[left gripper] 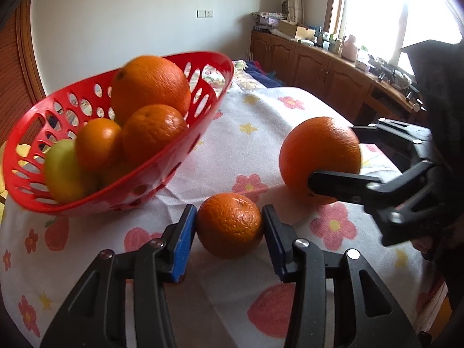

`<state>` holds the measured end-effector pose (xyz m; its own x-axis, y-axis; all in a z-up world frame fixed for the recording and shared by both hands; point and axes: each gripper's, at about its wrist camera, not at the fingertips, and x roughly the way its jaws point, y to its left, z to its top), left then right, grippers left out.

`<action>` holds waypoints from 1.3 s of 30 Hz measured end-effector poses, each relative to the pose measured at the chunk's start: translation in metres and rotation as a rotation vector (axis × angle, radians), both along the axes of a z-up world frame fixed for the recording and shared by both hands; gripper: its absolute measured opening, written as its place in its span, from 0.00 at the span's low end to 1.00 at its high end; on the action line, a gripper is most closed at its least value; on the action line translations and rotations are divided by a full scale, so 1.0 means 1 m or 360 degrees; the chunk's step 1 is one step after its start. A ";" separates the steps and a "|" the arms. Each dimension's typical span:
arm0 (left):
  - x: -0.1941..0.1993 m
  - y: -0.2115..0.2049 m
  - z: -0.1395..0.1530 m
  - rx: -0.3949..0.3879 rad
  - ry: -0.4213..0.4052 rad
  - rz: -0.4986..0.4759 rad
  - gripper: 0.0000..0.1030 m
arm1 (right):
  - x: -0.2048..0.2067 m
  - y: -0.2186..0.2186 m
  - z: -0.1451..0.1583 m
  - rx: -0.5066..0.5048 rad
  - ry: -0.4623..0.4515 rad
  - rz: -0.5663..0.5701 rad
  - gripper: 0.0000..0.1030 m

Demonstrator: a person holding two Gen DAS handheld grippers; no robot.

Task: Organize fruits
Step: 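Close the right tool on the large orange while the left tool grips a small orange, then lift and carry the large orange and small orange over the red basket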

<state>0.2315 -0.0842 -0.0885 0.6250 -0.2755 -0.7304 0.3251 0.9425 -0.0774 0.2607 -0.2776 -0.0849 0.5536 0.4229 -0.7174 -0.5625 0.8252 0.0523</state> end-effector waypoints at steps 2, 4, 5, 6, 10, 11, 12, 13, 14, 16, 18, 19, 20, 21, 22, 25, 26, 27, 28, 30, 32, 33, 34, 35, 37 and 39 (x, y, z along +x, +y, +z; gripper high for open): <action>-0.008 0.003 0.007 -0.0013 -0.0024 -0.0007 0.43 | 0.000 0.002 0.000 -0.0012 0.0003 -0.0004 0.90; -0.016 0.006 0.015 -0.0030 -0.0053 -0.0012 0.44 | 0.001 0.006 -0.003 -0.0054 -0.0002 -0.0011 0.90; -0.020 0.008 0.019 -0.0039 -0.0068 -0.0013 0.44 | 0.001 0.006 -0.004 -0.0065 -0.0004 -0.0018 0.90; -0.023 0.010 0.023 -0.0046 -0.0080 -0.0014 0.44 | 0.002 0.007 -0.006 -0.0076 -0.0001 -0.0029 0.90; -0.036 0.019 0.038 -0.0068 -0.0137 -0.0013 0.44 | 0.005 0.006 -0.010 -0.0088 -0.0001 -0.0070 0.87; -0.040 0.021 0.042 -0.0073 -0.0155 -0.0012 0.44 | 0.004 0.005 -0.010 -0.0078 0.0003 -0.0079 0.86; -0.042 0.024 0.046 -0.0077 -0.0171 -0.0009 0.44 | 0.004 0.003 -0.010 -0.0069 0.0010 -0.0089 0.86; -0.045 0.026 0.051 -0.0081 -0.0189 -0.0008 0.44 | 0.003 0.003 -0.010 -0.0067 0.0009 -0.0094 0.86; -0.047 0.030 0.056 -0.0086 -0.0212 -0.0004 0.44 | 0.003 0.003 -0.009 -0.0071 0.0004 -0.0101 0.86; -0.048 0.034 0.062 -0.0090 -0.0239 0.0004 0.44 | 0.000 0.004 -0.008 -0.0089 -0.0006 -0.0109 0.86; -0.047 0.040 0.068 -0.0084 -0.0263 0.0019 0.44 | -0.002 0.003 -0.008 -0.0087 -0.0006 -0.0105 0.86; -0.046 0.046 0.071 -0.0085 -0.0271 0.0042 0.44 | -0.004 0.003 -0.007 -0.0078 -0.0005 -0.0101 0.86; -0.045 0.049 0.071 -0.0088 -0.0272 0.0055 0.44 | -0.005 0.003 -0.006 -0.0070 -0.0004 -0.0098 0.86; -0.043 0.055 0.073 -0.0094 -0.0276 0.0073 0.44 | -0.006 0.003 -0.005 -0.0059 0.0001 -0.0097 0.86; -0.042 0.060 0.074 -0.0096 -0.0282 0.0090 0.44 | -0.007 0.002 -0.004 -0.0049 0.0005 -0.0099 0.85; -0.037 0.081 0.080 -0.0086 -0.0313 0.0152 0.44 | -0.009 -0.001 0.002 -0.0005 0.0001 -0.0108 0.85; -0.037 0.085 0.081 -0.0085 -0.0322 0.0166 0.44 | -0.010 -0.001 0.004 0.0005 -0.0004 -0.0108 0.85; -0.036 0.090 0.083 -0.0080 -0.0332 0.0180 0.44 | -0.011 -0.002 0.007 0.0014 -0.0009 -0.0110 0.85; -0.034 0.093 0.085 -0.0076 -0.0340 0.0193 0.44 | -0.011 -0.003 0.012 0.0029 -0.0017 -0.0112 0.86; -0.026 0.101 0.089 -0.0061 -0.0352 0.0212 0.44 | -0.012 -0.003 0.021 0.0062 -0.0035 -0.0109 0.86; -0.019 0.107 0.091 -0.0045 -0.0364 0.0232 0.44 | -0.013 -0.002 0.034 0.0093 -0.0065 -0.0094 0.86; -0.015 0.111 0.091 -0.0040 -0.0367 0.0240 0.44 | -0.013 0.000 0.042 0.0102 -0.0084 -0.0083 0.86; -0.009 0.114 0.092 -0.0036 -0.0369 0.0246 0.44 | -0.012 0.002 0.047 0.0104 -0.0099 -0.0074 0.86; -0.006 0.116 0.092 -0.0032 -0.0369 0.0251 0.44 | -0.011 0.005 0.055 0.0106 -0.0122 -0.0057 0.86; 0.003 0.120 0.091 -0.0027 -0.0367 0.0260 0.44 | -0.008 0.011 0.066 0.0117 -0.0148 -0.0029 0.86; 0.013 0.125 0.089 -0.0028 -0.0355 0.0265 0.44 | -0.001 0.021 0.078 0.0125 -0.0166 0.0009 0.86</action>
